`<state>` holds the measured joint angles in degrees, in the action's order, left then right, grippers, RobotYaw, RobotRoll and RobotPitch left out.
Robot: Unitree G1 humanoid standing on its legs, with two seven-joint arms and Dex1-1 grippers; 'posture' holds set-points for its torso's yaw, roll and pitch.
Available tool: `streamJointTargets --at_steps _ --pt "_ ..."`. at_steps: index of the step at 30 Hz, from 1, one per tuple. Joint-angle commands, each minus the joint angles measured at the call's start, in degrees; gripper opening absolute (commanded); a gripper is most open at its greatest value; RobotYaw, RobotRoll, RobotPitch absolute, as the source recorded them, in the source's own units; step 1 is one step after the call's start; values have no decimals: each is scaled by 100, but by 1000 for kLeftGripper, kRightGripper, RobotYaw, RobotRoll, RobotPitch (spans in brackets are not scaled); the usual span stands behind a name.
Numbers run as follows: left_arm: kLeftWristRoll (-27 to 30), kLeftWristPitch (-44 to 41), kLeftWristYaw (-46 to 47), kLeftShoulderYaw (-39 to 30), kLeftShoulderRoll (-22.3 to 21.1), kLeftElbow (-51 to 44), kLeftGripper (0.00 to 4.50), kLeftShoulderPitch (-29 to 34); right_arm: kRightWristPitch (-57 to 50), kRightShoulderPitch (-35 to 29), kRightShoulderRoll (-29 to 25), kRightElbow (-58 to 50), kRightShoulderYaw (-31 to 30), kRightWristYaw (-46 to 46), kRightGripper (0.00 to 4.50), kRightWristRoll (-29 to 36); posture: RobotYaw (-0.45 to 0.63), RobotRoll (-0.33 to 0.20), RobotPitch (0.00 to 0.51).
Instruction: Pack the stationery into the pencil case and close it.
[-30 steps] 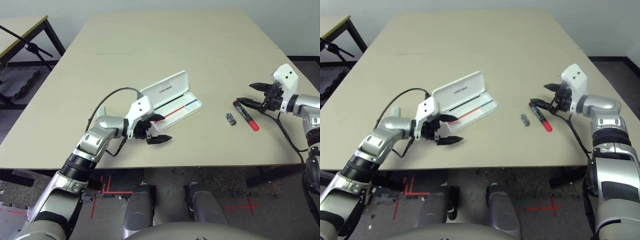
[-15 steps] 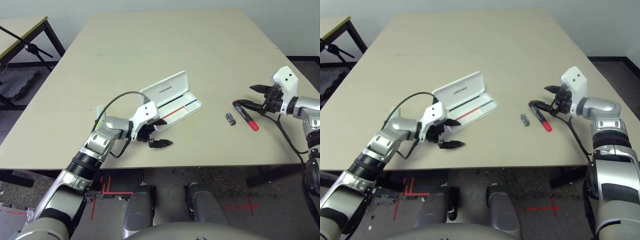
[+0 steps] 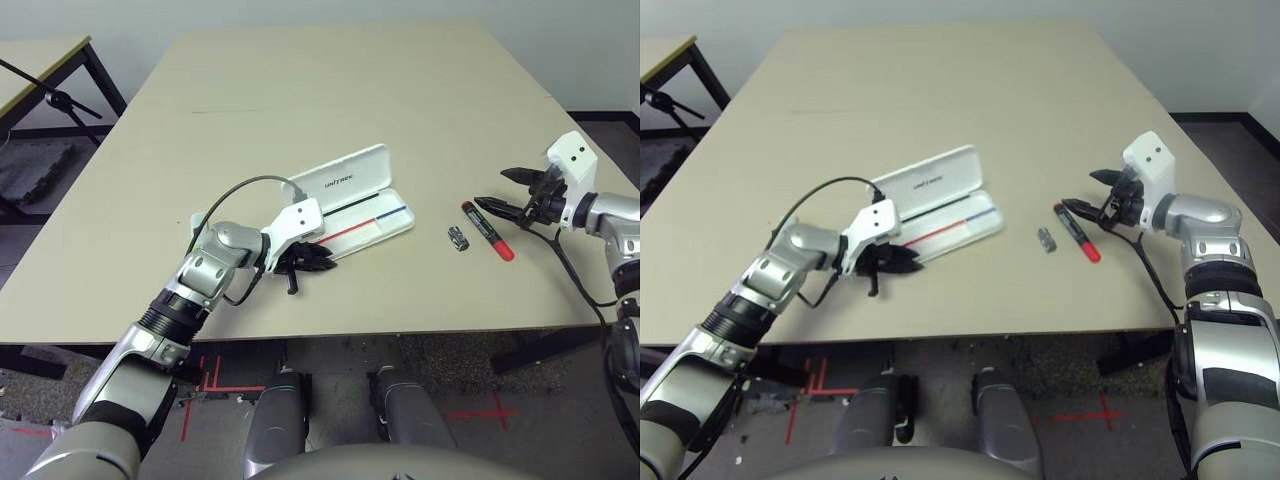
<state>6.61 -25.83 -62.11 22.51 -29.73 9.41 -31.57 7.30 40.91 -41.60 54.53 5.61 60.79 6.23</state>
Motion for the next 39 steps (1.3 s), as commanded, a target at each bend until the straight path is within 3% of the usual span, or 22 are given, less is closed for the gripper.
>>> streamJointTargets --at_steps 1,6,11,18,23,39 --pt "-127 -156 -158 181 -16 130 34 23 11 -131 59 -128 33 -27 4500 53 -3 0 81" --pt "-134 0 -264 120 -90 -48 34 -104 -1 -189 105 -199 6 -44 4500 57 -2 0 79" --pt "-327 460 -497 184 -479 -443 34 -28 -42 -180 139 -251 -9 -25 4500 47 4 0 80" --pt "-658 1634 -933 340 -1108 -835 34 409 -34 -67 190 -127 -71 37 4500 -2 32 0 87" --pt "-902 2153 -819 318 -1195 -633 34 567 -169 -34 233 -160 -110 327 4500 47 51 0 88" --pt "-754 1497 -646 -9 -1277 -1246 34 986 -97 -29 246 -101 -105 303 4500 -34 47 0 87"
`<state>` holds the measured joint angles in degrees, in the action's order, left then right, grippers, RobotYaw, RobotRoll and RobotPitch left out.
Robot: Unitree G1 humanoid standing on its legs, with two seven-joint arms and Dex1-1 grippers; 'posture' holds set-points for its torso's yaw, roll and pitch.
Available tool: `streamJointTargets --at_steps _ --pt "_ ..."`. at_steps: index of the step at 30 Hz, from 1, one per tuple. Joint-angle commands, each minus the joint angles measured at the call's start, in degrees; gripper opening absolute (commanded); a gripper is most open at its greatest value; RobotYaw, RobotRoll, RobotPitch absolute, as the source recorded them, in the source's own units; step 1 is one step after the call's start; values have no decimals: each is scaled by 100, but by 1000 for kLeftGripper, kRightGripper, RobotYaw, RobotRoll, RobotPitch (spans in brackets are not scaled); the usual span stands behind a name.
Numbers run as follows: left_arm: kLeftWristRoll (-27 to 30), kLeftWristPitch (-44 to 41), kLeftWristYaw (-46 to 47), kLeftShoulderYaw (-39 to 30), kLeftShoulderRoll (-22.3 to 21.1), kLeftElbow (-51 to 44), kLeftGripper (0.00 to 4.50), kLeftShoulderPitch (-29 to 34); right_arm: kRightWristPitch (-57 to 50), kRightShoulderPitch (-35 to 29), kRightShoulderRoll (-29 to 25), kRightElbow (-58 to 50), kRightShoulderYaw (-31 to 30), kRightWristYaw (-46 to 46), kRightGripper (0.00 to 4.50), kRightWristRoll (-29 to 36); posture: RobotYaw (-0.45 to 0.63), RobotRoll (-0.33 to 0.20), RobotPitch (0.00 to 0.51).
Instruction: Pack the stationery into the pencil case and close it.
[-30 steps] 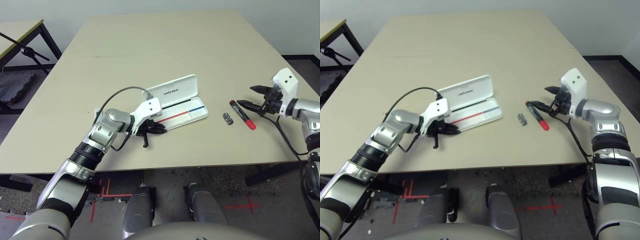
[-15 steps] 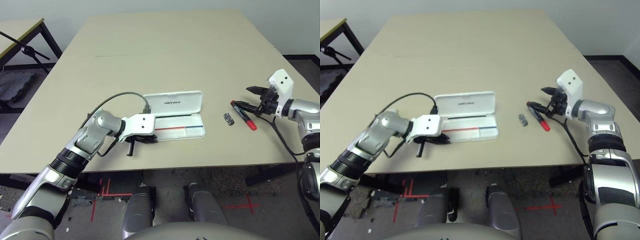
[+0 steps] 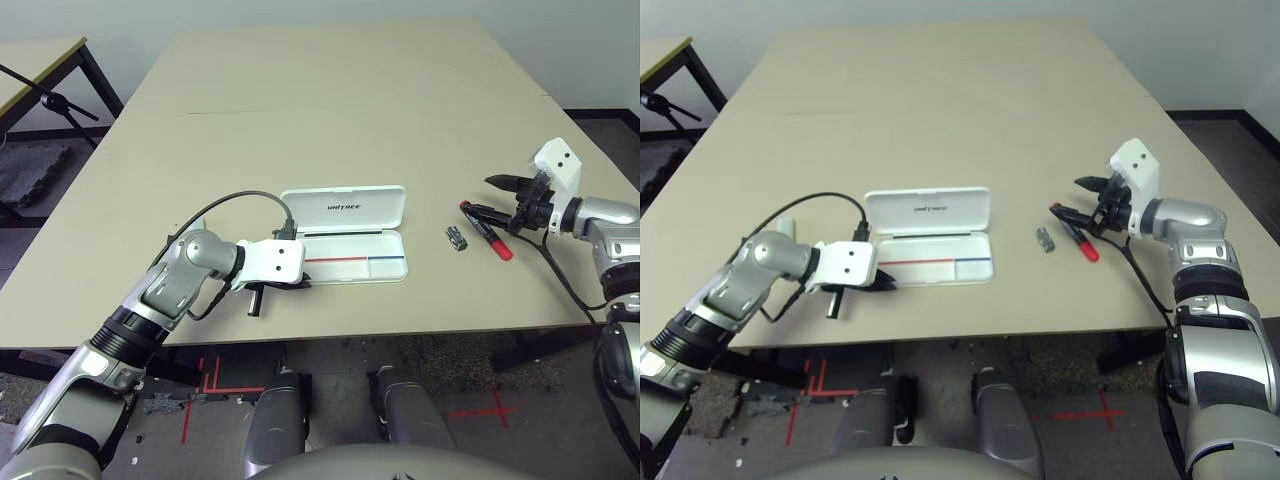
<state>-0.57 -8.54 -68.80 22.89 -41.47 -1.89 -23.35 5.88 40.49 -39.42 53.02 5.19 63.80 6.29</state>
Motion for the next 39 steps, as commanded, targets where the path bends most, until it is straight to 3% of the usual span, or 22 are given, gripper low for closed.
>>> streamJointTargets --at_steps 1,13,18,26,34,39 --pt "-21 -297 36 -72 -106 -152 34 190 47 8 25 49 -65 1 4500 -42 47 0 87" --pt "19 -582 108 -164 -111 -468 34 387 90 28 58 84 -108 -9 4500 -117 57 0 95" --pt "109 -640 164 -232 -70 -660 1508 357 90 15 64 65 -116 10 4500 -129 60 0 95" --pt "559 -287 151 -649 -45 -1250 4461 364 63 49 40 69 -90 100 4500 -86 55 0 89" --pt "1188 -224 244 -1351 -75 -1598 4461 430 -298 -135 -65 -516 64 265 4500 169 41 0 88" --pt "1268 -327 256 -1456 -186 -1690 4461 449 -1369 -430 -197 -1500 184 -151 4500 369 35 0 91"
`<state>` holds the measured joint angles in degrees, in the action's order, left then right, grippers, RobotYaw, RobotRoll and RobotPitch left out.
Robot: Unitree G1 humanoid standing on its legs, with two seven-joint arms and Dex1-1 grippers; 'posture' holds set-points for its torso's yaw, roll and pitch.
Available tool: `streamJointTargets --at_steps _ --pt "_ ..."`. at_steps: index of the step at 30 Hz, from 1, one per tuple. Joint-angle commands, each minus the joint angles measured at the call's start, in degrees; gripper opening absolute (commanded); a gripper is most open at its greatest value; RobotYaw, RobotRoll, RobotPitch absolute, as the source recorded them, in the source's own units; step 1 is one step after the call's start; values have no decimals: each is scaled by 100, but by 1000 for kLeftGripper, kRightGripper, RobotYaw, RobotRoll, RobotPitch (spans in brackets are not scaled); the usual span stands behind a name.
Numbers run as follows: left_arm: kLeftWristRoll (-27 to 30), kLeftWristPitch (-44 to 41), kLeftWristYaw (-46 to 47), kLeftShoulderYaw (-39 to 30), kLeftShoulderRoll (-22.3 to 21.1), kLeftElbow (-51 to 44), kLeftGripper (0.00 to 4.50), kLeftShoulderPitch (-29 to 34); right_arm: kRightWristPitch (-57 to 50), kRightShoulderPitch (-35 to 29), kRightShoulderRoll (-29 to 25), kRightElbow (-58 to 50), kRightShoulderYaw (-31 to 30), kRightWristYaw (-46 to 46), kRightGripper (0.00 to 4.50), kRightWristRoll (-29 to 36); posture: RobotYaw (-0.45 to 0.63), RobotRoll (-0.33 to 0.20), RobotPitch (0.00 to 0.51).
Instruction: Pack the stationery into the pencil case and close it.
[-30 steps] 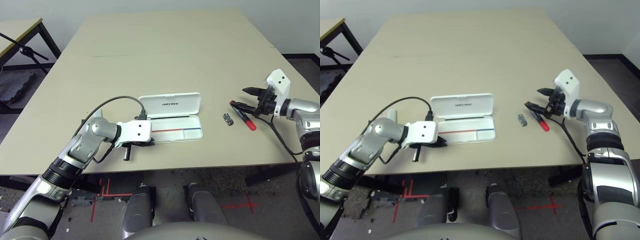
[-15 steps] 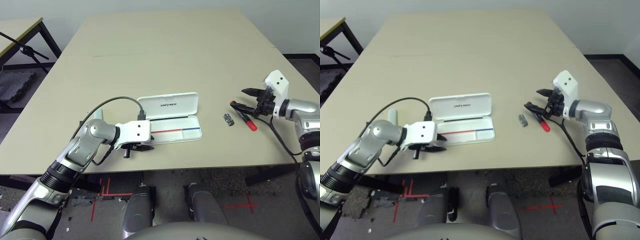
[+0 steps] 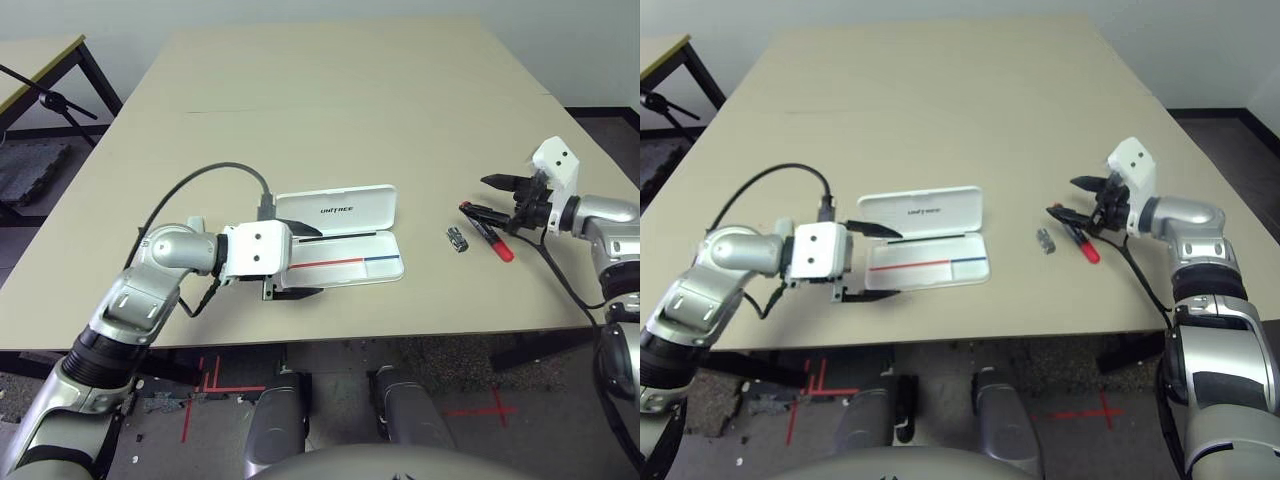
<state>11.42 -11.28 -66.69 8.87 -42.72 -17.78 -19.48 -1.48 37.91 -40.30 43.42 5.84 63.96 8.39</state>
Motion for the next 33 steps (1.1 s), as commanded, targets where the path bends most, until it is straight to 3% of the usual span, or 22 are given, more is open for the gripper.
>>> streamJointTargets --at_steps 1,6,8,11,16,33 --pt "62 -49 46 -33 -74 -97 4461 80 -952 -244 -144 -814 130 -248 4500 209 26 0 95" --pt "36 -15 81 44 -42 -34 4461 104 -3121 -165 -351 -1981 240 -977 4500 414 11 0 101" --pt "0 38 75 85 -36 34 4461 104 -3974 -27 -474 -2297 81 -1386 4500 200 4 0 104" --pt "-56 98 65 170 -10 117 4461 75 -4842 13 -730 -2625 -423 -1689 4500 -208 -2 0 105" --pt "-102 150 56 291 30 206 4461 8 -5931 -52 -708 -3235 -637 -1838 4500 -46 -10 0 108" --pt "-146 248 72 385 -26 195 4461 65 -5567 -568 -293 -2730 -1144 -2316 4500 -214 20 0 107"
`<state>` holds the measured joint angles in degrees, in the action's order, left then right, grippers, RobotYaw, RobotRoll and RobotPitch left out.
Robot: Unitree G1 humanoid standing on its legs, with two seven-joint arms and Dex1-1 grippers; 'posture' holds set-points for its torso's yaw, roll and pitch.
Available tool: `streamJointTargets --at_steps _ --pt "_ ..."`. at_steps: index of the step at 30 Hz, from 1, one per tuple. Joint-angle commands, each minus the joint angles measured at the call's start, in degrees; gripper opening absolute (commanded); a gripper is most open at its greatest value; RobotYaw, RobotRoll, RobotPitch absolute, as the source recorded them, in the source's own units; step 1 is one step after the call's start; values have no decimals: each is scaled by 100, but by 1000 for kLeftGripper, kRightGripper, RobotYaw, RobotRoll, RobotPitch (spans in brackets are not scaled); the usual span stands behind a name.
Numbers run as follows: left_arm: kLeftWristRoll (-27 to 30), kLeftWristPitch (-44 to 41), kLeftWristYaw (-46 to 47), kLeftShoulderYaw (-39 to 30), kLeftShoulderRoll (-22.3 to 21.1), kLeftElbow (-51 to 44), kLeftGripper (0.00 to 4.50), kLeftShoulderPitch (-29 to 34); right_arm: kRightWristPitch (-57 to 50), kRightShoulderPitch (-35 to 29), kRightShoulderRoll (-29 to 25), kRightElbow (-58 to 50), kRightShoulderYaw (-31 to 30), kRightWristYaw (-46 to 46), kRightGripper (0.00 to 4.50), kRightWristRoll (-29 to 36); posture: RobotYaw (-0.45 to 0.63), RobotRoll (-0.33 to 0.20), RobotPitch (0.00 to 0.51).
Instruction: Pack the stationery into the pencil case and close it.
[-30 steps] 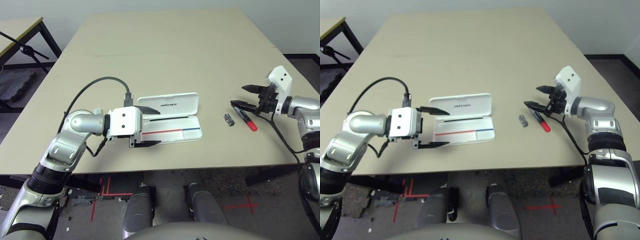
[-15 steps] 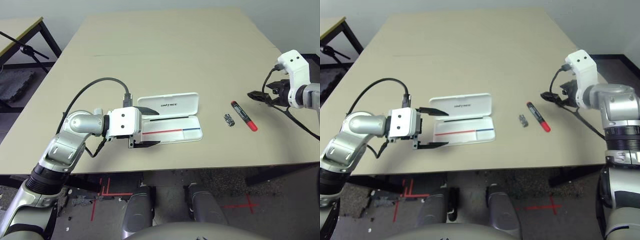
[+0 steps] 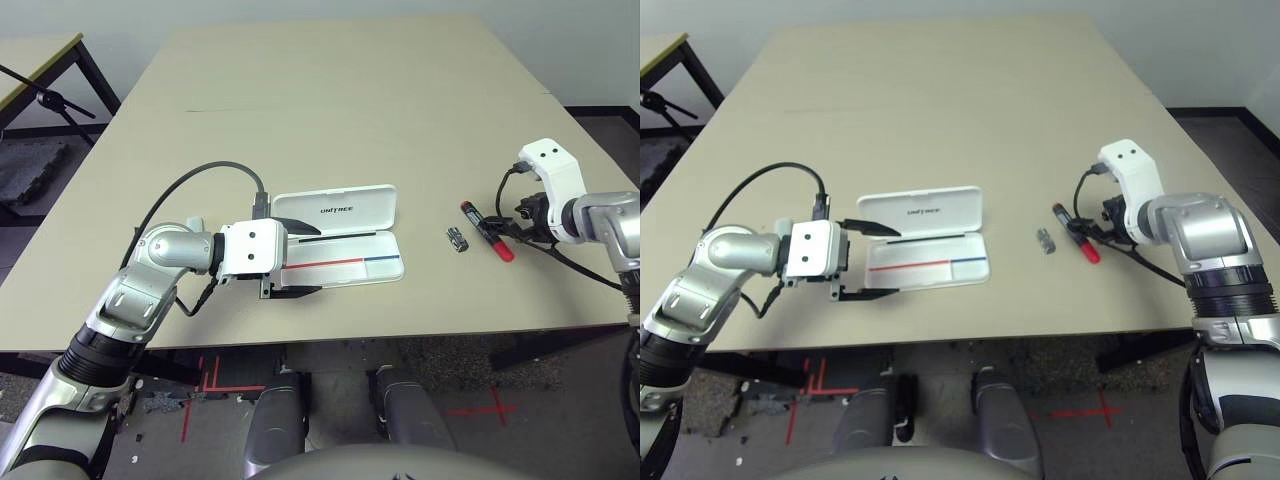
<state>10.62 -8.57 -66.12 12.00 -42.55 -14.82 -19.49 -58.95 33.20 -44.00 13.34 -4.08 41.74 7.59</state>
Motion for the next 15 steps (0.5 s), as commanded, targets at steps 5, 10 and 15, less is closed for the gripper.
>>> streamJointTargets --at_steps 5,10,15 --pt "-62 -105 46 49 -79 -209 4461 76 361 -17 234 710 -212 -157 4500 -165 33 0 104" --pt "-65 -191 95 43 -88 -299 4461 95 487 73 255 988 -238 -173 4500 -229 39 0 105" --pt "-70 -228 122 45 -84 -328 4500 104 659 210 158 1205 -240 -142 2897 -273 40 0 106"
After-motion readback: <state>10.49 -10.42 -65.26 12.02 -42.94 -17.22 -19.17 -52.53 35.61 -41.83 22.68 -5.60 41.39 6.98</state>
